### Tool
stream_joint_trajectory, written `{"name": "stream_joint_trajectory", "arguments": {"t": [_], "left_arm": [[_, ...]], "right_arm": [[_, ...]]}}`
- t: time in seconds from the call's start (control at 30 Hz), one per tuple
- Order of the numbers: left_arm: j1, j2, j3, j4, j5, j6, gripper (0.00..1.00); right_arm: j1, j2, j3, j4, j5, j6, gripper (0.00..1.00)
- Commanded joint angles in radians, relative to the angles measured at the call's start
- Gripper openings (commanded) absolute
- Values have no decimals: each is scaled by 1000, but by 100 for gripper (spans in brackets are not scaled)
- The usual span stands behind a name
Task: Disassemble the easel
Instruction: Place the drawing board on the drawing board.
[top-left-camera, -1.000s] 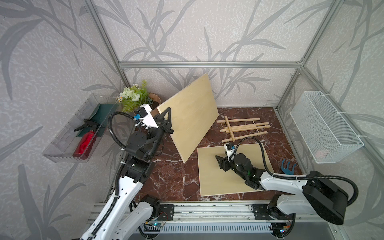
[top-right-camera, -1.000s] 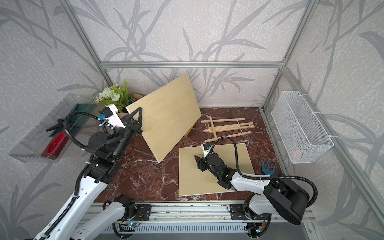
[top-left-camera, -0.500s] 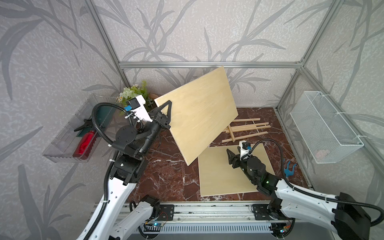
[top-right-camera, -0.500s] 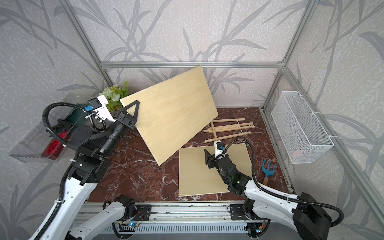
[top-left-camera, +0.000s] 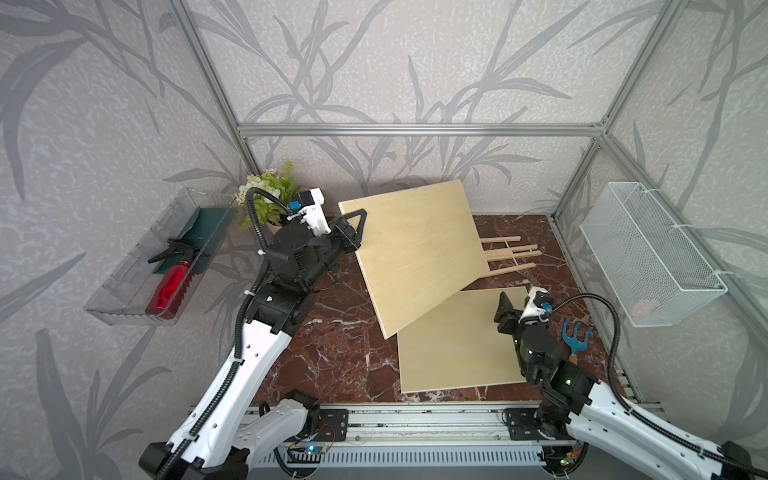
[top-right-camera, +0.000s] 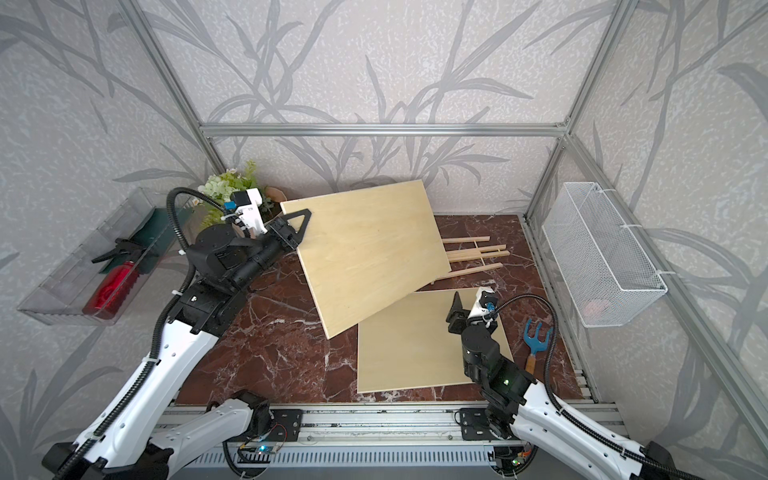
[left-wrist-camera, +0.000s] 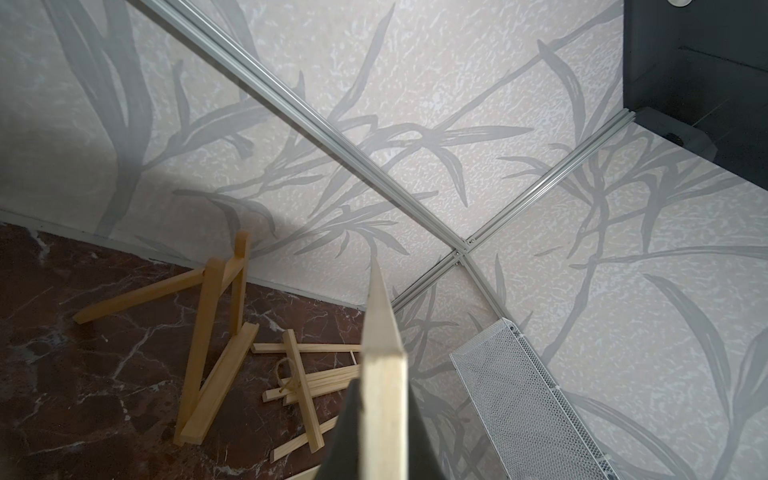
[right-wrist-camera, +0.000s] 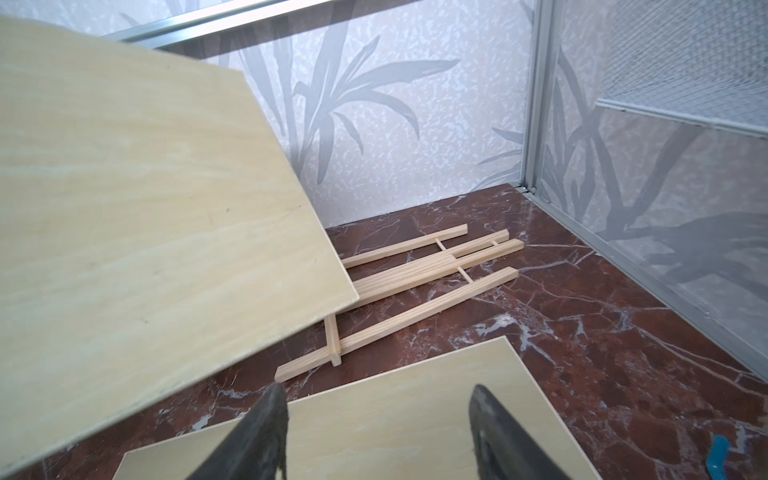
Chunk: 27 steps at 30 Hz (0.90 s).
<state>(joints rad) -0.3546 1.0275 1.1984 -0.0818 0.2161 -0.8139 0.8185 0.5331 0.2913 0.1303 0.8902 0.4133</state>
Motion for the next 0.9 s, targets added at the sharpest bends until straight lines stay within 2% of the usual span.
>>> {"name": "stream_joint_trajectory", "arguments": {"t": [0.0,0.27,0.5,0.73,0.87], "left_arm": [[-4,-33,66,277,39,-198,0],[-12,48,14,346,147,-334,0],[-74,86,-1,329,183,-301,0],[-130,105,-73,354,197,-289,0],[-171,117,-116,386,194,-302,0]], "right_arm": [[-2,-51,5,-51,60,-25,68],[-5,-125,65,-167,86,-55,68],[-7,-175,65,-188,94,-59,68],[-7,-267,53,-192,73,-77,68],[-7,-272,42,-171,63,-87,68]]}}
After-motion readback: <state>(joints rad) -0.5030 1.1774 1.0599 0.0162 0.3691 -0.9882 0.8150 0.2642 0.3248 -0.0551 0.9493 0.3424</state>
